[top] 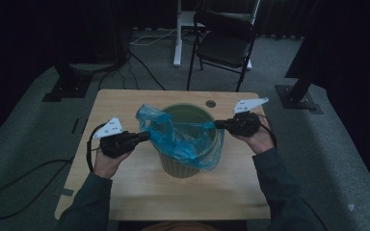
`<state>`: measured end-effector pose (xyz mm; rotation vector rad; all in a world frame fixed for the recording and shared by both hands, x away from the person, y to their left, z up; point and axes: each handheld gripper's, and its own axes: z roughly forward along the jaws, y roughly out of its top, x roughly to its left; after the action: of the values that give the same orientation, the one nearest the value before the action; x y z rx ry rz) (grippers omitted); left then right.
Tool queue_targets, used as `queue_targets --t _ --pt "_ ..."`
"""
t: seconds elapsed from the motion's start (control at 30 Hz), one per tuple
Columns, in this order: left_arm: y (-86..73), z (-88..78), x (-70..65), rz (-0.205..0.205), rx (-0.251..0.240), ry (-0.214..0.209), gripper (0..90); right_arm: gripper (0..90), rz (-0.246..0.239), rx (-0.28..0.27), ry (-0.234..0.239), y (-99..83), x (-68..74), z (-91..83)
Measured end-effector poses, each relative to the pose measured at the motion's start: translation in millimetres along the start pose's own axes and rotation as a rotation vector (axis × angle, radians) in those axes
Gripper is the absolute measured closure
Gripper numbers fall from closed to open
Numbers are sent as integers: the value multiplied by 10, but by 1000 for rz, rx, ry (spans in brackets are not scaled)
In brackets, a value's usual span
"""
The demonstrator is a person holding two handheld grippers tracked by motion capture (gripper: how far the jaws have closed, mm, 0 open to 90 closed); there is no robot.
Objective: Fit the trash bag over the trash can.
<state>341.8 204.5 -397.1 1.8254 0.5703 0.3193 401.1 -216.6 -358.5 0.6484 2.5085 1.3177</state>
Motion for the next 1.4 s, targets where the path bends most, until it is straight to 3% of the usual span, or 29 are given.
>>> queue_targets --t 0.5,0.83,0.93,1.37,1.4 --pt "-269 105 197 -77 61 15 892 900 61 28 -90 -151 -163 -17" --pt "-321 168 281 -110 83 31 887 900 125 9 -156 -196 -263 -33" --pt "-335 210 310 -122 92 41 885 900 147 9 -196 -201 -294 -31" --pt "-353 209 426 -169 102 72 833 890 195 10 -211 -280 -368 -27" --pt "-347 189 425 -167 98 72 811 822 195 6 -216 -276 -362 -42"
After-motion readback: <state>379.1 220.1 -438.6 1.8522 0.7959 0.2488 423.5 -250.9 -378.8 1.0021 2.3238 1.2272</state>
